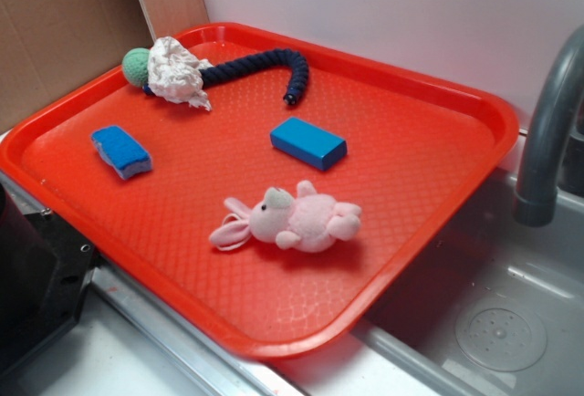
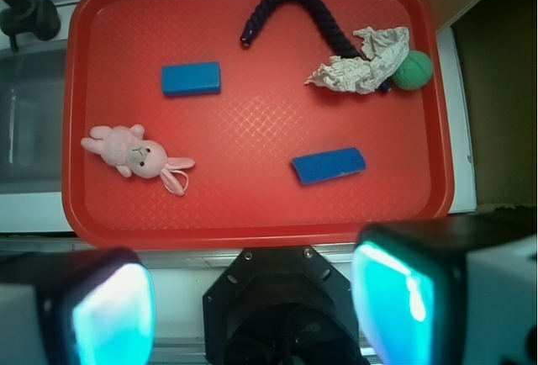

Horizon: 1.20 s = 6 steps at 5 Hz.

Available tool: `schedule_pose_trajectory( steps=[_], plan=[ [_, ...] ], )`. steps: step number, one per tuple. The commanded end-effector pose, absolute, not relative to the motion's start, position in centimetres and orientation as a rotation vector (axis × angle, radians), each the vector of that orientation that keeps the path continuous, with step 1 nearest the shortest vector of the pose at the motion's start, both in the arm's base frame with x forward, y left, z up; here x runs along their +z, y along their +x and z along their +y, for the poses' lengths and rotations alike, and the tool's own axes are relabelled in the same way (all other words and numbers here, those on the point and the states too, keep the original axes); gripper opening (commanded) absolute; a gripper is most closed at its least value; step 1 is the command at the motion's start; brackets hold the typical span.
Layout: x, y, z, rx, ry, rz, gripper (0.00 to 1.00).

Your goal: Grab the pink bunny.

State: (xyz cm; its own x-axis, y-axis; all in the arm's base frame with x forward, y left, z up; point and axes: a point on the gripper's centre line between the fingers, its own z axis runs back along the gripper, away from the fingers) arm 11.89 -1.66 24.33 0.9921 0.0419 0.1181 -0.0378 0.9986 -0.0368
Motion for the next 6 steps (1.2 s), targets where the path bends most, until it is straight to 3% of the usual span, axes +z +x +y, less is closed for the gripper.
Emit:
schedule_pose_trajectory(
  steps=[1, 3, 4, 5, 6],
  plan=[
    [24.3, 11.9, -1.7, 0.04, -0.034, -0.119, 1.0],
    [15.0, 15.0, -11.7, -0.47, 0.127, -0.143, 1.0],
    [11.5, 14.3, -16.2, -0.725, 0.218, -0.156, 1.0],
    [9.6, 14.7, -16.7, -0.872, 0.156, -0.189, 1.0],
    [7.5, 15.9, -16.5, -0.821, 0.122, -0.158, 1.0]
  ],
)
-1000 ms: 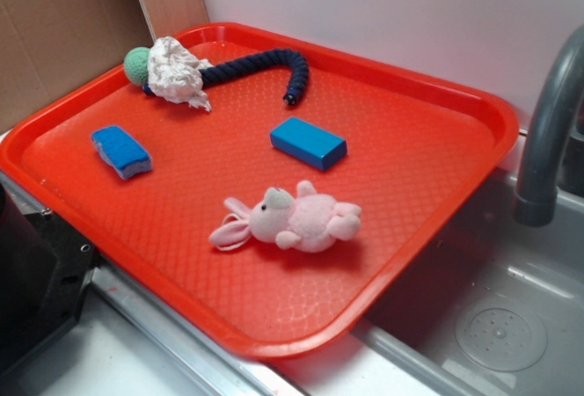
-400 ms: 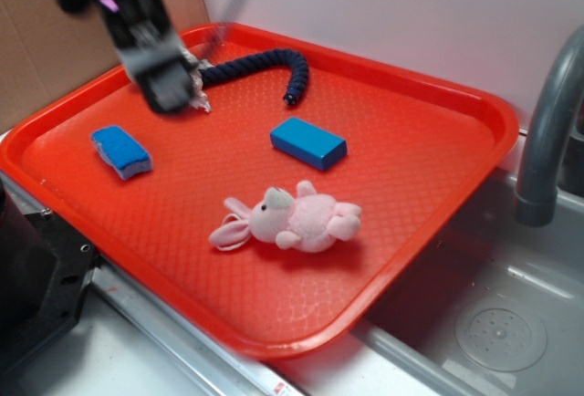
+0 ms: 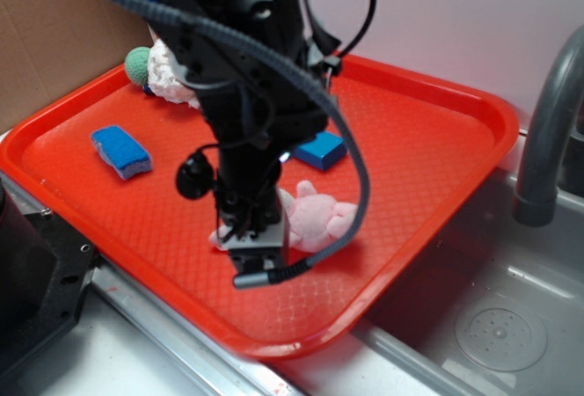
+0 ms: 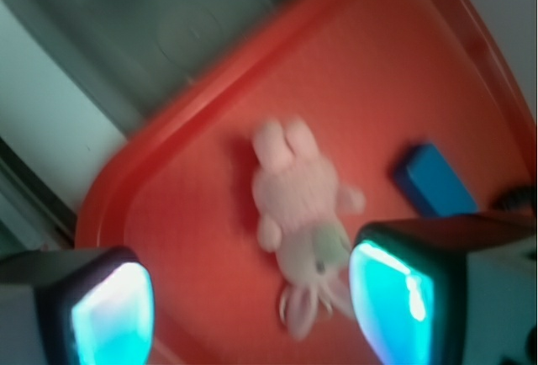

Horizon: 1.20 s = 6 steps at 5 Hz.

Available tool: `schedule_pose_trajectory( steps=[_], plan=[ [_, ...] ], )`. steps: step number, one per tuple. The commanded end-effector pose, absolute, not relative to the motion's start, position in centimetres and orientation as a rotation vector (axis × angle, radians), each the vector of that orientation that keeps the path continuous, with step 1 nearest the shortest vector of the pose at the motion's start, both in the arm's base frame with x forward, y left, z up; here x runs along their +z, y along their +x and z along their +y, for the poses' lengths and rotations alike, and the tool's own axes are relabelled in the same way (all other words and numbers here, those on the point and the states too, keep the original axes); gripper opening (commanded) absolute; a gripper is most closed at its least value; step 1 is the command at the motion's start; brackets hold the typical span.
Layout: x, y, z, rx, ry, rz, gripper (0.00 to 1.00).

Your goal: Grab the pink bunny.

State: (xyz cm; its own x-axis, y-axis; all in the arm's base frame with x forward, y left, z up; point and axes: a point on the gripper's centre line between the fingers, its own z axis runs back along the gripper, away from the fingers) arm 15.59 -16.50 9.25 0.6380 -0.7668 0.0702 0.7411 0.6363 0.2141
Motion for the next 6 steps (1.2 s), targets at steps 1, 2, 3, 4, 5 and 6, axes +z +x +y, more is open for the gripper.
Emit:
schedule_pose_trajectory(
  steps=[1, 2, 3, 4, 5, 6],
  plan=[
    [6.8, 17.4, -15.2, -0.767, 0.083, -0.143, 1.0],
    [4.3, 19.1, -14.2, -0.754, 0.044, -0.089, 1.0],
    [2.1, 18.9, -14.5, -0.801, 0.091, -0.022, 1.0],
    [1.8, 17.5, -14.4, -0.782, 0.092, -0.009, 0.0],
    [4.6, 16.0, -13.0, -0.757, 0.084, -0.018, 0.0],
    [9.5, 15.1, -9.3, -0.642, 0.047, -0.053, 0.0]
  ],
)
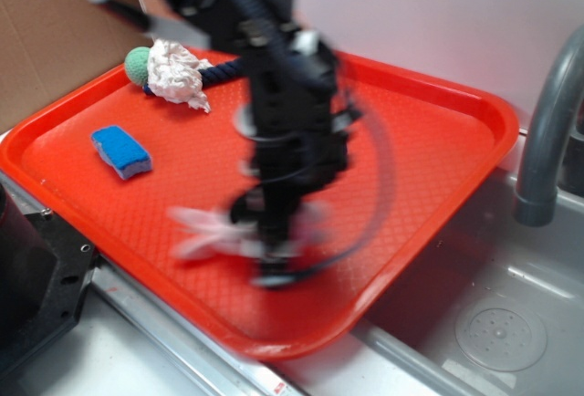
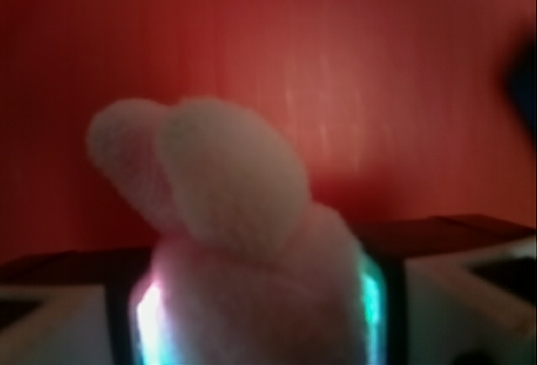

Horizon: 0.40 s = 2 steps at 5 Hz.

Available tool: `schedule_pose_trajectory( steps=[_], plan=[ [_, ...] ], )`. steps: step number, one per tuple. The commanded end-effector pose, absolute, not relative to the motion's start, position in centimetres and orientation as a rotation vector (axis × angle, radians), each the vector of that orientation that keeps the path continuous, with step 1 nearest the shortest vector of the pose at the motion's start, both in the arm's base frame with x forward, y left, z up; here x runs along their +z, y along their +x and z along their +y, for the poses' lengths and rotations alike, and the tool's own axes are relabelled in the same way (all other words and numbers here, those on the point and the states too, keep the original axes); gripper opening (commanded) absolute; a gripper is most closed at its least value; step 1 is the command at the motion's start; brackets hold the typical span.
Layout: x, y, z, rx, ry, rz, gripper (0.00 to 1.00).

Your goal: Grab the pink bunny.

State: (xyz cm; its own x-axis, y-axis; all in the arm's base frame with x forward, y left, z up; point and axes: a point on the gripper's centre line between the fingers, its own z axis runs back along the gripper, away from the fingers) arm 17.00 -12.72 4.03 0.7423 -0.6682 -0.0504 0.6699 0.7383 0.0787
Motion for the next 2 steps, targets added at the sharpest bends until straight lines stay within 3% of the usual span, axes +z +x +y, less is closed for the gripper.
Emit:
schedule_pose_trajectory(
  steps=[1, 2],
  plan=[
    [13.5, 14.3, -4.7, -0.409, 0.017, -0.032, 0.0],
    [17.0, 15.0, -2.9, -0.169, 0.136, 0.012, 0.0]
  ],
)
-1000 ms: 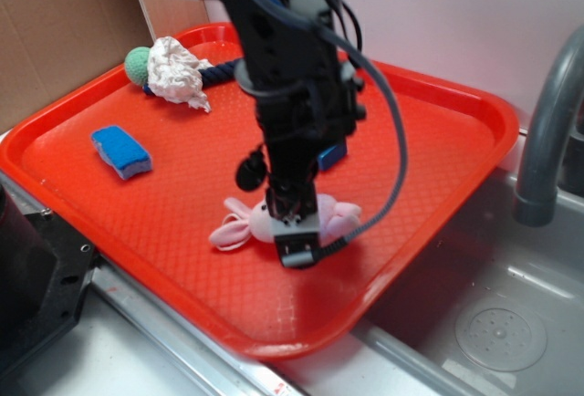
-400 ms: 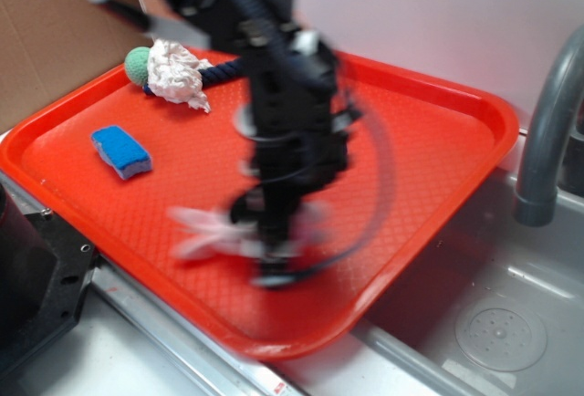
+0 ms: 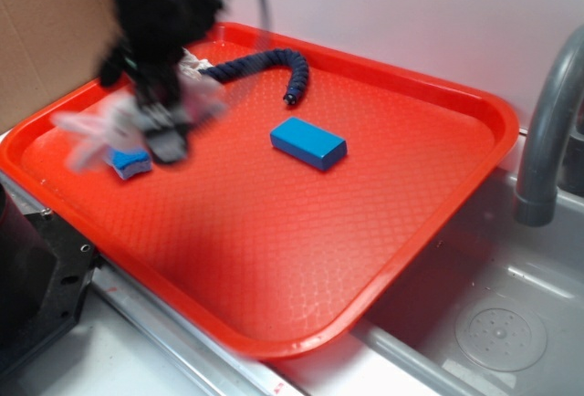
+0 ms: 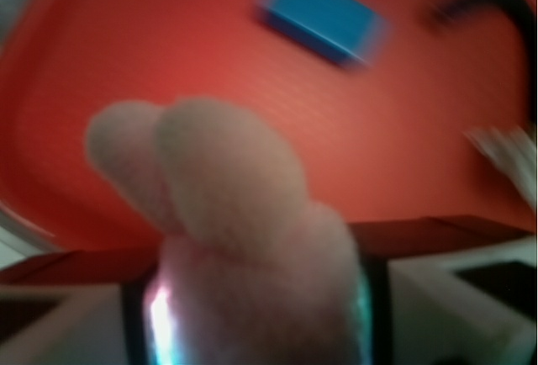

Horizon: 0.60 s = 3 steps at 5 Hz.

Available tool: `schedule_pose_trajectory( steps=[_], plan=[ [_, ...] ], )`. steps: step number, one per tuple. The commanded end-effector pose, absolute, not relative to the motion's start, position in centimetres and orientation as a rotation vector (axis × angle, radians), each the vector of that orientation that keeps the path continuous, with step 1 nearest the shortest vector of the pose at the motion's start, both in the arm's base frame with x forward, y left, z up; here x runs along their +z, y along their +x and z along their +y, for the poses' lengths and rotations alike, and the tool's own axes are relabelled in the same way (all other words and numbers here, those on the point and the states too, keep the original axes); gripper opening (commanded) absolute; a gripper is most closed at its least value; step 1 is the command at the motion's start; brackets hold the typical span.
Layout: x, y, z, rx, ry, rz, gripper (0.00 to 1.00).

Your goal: Grab the pink bunny.

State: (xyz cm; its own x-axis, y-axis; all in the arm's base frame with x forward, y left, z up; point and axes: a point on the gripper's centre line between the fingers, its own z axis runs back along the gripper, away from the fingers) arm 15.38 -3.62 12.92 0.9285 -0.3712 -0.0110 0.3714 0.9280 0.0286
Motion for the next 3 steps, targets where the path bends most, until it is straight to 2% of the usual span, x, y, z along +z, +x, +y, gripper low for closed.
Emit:
schedule_pose_trajectory(
  steps=[1, 2, 3],
  plan=[
    [19.6, 16.2, -3.0, -0.099, 0.122, -0.022, 0.0],
    [21.2, 16.2, -3.5, -0.076, 0.086, -0.044, 0.0],
    [21.7, 15.5, -3.4, -0.058, 0.091, -0.057, 0.0]
  ],
)
